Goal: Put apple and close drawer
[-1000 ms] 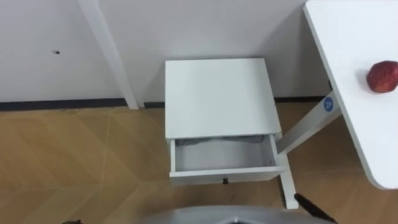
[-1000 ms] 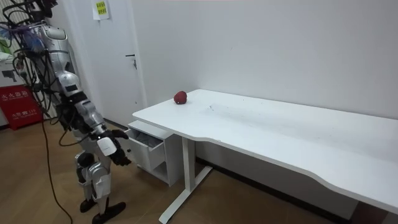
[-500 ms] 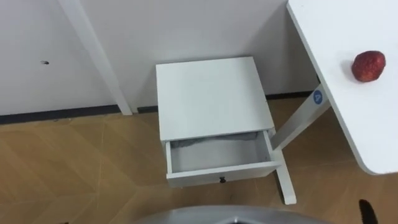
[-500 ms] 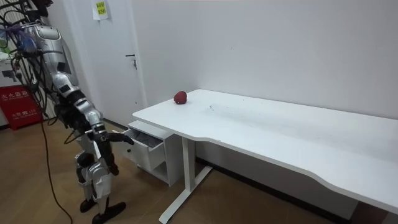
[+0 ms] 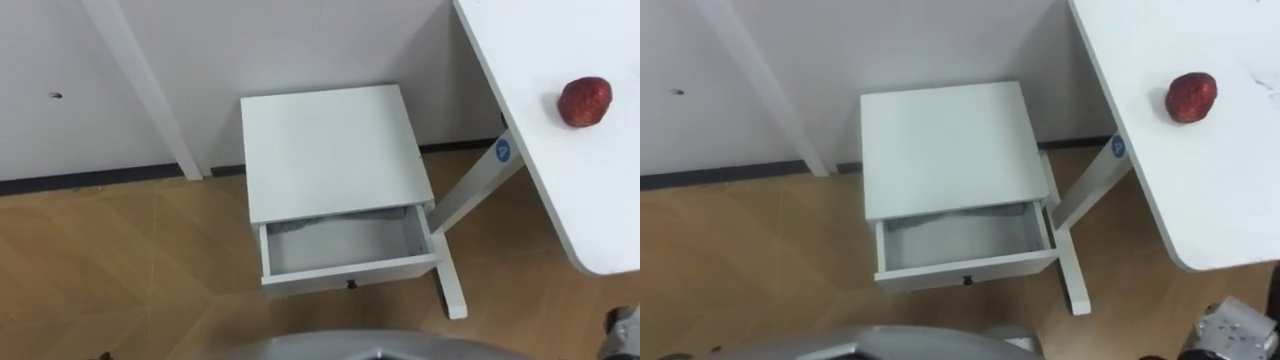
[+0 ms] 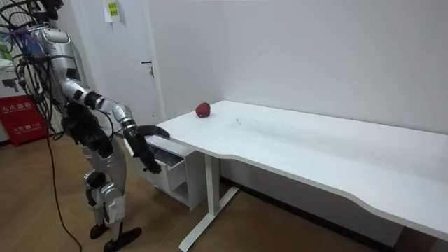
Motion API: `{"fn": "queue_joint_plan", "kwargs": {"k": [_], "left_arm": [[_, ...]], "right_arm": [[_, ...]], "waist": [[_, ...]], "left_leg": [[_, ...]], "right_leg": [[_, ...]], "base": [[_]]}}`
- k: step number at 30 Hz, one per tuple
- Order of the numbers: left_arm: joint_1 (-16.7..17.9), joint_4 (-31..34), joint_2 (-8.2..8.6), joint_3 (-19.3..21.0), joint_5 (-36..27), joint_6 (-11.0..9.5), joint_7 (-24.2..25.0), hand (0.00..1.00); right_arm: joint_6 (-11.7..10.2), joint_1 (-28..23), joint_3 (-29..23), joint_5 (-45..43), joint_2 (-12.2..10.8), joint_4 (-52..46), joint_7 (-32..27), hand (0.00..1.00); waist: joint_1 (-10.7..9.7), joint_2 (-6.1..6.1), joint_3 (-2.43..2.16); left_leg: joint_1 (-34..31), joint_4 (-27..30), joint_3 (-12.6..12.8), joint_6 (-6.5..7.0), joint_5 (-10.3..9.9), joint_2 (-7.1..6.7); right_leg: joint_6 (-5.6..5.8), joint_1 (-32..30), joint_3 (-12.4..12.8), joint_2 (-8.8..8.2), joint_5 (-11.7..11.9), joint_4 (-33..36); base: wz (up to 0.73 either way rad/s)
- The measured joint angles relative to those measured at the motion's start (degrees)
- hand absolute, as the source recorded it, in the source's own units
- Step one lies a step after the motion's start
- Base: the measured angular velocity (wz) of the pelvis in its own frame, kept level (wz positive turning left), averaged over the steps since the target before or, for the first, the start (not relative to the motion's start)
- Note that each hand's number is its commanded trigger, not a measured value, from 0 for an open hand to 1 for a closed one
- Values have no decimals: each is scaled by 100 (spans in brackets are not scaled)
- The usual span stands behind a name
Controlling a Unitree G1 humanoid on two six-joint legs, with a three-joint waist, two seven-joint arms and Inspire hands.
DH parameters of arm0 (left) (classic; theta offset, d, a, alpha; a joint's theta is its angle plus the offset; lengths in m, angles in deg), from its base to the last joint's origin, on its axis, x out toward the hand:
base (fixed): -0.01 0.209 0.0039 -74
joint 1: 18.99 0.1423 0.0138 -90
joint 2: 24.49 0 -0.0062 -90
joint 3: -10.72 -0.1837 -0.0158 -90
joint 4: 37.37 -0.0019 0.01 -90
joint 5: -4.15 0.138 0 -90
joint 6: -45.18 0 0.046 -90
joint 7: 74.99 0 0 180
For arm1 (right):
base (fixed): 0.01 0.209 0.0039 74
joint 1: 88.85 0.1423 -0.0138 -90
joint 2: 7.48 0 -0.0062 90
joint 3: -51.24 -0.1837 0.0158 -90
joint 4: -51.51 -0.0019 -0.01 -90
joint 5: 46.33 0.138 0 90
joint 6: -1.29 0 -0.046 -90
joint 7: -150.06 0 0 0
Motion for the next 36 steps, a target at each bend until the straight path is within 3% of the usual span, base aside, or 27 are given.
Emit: {"fn": "queue_joint_plan", "kwargs": {"k": [2,6,9,14,19,20,25,29,36], "left_arm": [[1,7,1,7,131,-35,0,0],[1,113,37,-20,224,-48,-6,0],[-2,158,46,-38,207,-73,-11,0],[-54,219,83,-291,210,-128,-56,0],[-45,176,140,-398,204,-127,-48,0],[-46,180,143,-402,204,-127,-48,0],[-11,185,146,-404,224,-116,-49,0],[1,191,76,-405,221,-115,-49,0],[5,193,26,-414,221,-114,-48,0]], "right_arm": [[-117,28,10,-639,25,-537,-140,0],[-150,37,112,-1599,83,-1096,-502,0],[-172,41,431,-2262,176,-1455,-705,0],[-168,37,999,-3790,233,-1771,-707,0],[-149,35,1430,-4237,311,-1788,-395,0],[-105,33,1474,-4237,314,-1779,-299,0],[178,-46,1616,-4539,328,-1673,145,0],[229,-43,1666,-4678,372,-1436,473,0],[432,-45,1893,-4679,422,-1160,963,0]], "waist": [[-3,30,0],[29,66,3],[66,109,-10],[163,109,12],[200,93,19],[197,58,38],[201,9,41],[215,-69,26],[283,-104,38]], "left_leg": [[-2,6,-14,-2,1,4],[-31,-3,-28,-2,1,5],[-24,-24,10,-2,1,9],[-40,-30,28,-2,2,8],[-33,-31,34,-4,3,12],[-32,-30,33,-4,3,14],[-25,-33,20,-4,3,16],[-8,-33,22,-4,3,22],[10,-34,25,-5,2,21]], "right_leg": [[0,-1,0,8,0,-3],[0,-37,-7,8,0,3],[0,-52,87,15,0,0],[0,-102,73,11,0,-1],[0,-104,72,14,0,-4],[0,-103,69,15,0,-5],[0,-91,51,14,0,-11],[0,-70,43,16,0,-13],[0,-23,17,13,0,-20]], "base": [[3],[1],[-7],[-1],[0],[0],[1],[0],[0]]}}
